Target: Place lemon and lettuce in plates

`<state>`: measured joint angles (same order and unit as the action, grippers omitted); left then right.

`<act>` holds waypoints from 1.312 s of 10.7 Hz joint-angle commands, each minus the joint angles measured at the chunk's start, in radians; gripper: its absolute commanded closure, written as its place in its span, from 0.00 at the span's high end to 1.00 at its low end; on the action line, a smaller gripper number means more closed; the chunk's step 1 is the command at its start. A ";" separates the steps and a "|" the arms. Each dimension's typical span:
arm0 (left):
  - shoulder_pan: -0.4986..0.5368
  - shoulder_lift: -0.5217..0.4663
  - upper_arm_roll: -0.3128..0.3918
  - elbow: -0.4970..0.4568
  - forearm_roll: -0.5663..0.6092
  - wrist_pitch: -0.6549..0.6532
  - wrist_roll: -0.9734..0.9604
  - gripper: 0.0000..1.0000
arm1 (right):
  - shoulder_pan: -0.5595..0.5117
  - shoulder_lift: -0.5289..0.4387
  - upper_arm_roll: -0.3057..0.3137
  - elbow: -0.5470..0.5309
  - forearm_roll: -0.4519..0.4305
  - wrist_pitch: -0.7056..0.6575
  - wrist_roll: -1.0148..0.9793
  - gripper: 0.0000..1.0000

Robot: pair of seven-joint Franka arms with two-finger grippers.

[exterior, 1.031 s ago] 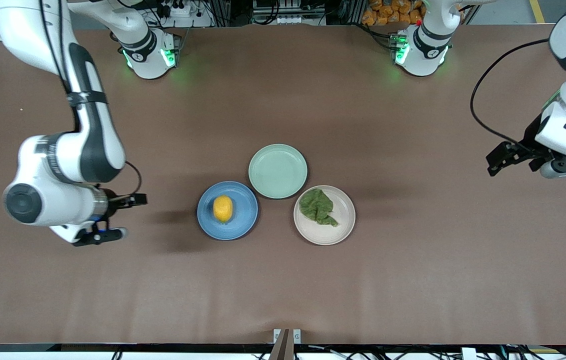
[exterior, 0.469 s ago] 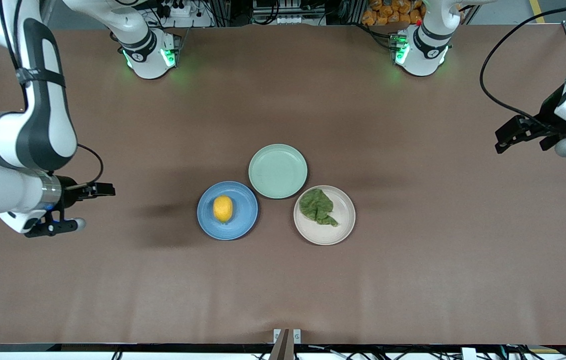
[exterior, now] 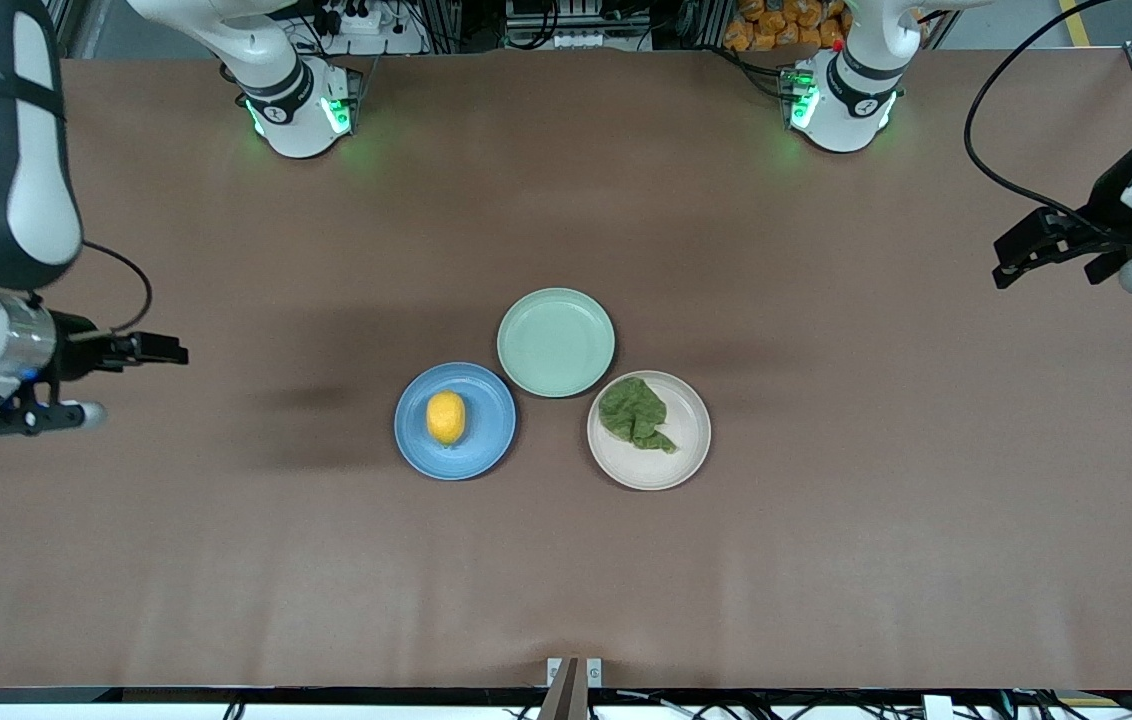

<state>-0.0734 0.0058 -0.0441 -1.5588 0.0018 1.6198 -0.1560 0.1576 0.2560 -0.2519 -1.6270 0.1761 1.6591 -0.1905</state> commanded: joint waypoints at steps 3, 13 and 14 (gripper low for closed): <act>0.000 0.014 0.000 0.045 -0.025 -0.089 0.026 1.00 | -0.096 -0.133 0.077 -0.111 -0.006 0.018 -0.007 1.00; 0.001 0.016 0.001 0.051 -0.020 -0.066 0.030 1.00 | -0.156 -0.311 0.124 -0.096 -0.126 0.039 -0.004 1.00; 0.004 0.014 0.001 0.051 -0.025 -0.066 0.030 1.00 | -0.156 -0.314 0.146 -0.076 -0.189 0.042 -0.001 1.00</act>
<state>-0.0760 0.0096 -0.0444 -1.5308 0.0013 1.5543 -0.1558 0.0201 -0.0277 -0.1612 -1.6978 0.0580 1.6865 -0.1941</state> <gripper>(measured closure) 0.000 0.000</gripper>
